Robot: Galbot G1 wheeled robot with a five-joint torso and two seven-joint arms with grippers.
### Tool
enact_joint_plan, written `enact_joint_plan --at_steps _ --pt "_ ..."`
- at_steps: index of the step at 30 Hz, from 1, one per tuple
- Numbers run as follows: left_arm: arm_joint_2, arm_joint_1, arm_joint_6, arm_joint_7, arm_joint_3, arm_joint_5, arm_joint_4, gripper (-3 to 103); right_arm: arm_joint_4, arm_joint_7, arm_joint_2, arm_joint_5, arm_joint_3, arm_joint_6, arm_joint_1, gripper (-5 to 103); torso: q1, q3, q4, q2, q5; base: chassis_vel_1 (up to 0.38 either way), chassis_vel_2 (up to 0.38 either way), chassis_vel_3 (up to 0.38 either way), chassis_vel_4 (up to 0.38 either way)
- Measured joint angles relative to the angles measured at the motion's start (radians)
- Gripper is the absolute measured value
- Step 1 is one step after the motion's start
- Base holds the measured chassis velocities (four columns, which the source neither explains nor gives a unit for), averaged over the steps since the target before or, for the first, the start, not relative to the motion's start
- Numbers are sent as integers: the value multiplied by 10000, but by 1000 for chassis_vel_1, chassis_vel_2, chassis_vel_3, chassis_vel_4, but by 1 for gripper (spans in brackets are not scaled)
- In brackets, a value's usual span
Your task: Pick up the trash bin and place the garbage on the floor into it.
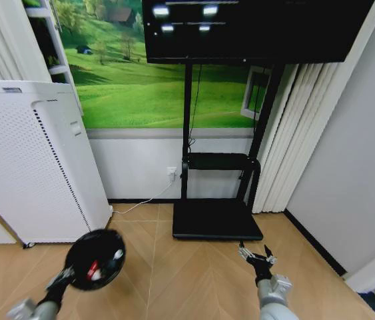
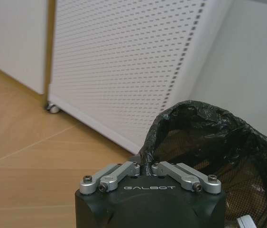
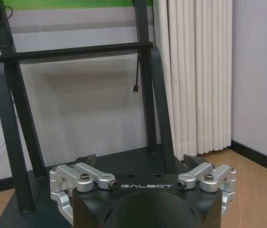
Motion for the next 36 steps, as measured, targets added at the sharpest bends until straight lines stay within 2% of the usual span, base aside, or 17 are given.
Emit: enact_joint_plan --at_steps 4,5,6,10,15,21,36 --pt "-240 720 322 -183 -962 -452 -157 5 -223 22 -56 79 -16 -122 195 100 0 0 4 0 3 0 0 0 0" --pt "-303 899 398 -186 -1205 -626 -165 5 -296 22 -68 89 -46 -136 257 100 0 -1 -4 0 1 0 0 0 0" --pt "-374 1048 468 -218 -1412 -825 -166 5 -372 22 -83 92 -82 -143 332 100 0 0 -3 0 0 0 0 0 0" --pt "-603 1364 536 -200 -1810 -1270 -72 5 -528 13 -81 100 -185 -150 492 100 0 0 2 0 1 0 0 0 0" --pt "-835 1514 577 -101 -1901 -1721 159 5 -625 -19 -77 100 -264 -149 530 100 0 0 -3 1 0 0 0 0 0" --pt "-1244 1708 769 -382 -1857 -1935 210 5 -758 -67 -227 127 -263 -145 635 100 0 1 -1 0 0 0 0 0 0" --pt "-1561 2094 685 -431 -1853 -1848 614 5 -1015 -174 -177 147 -251 -57 781 100 0 0 1 1 1 0 0 0 0"
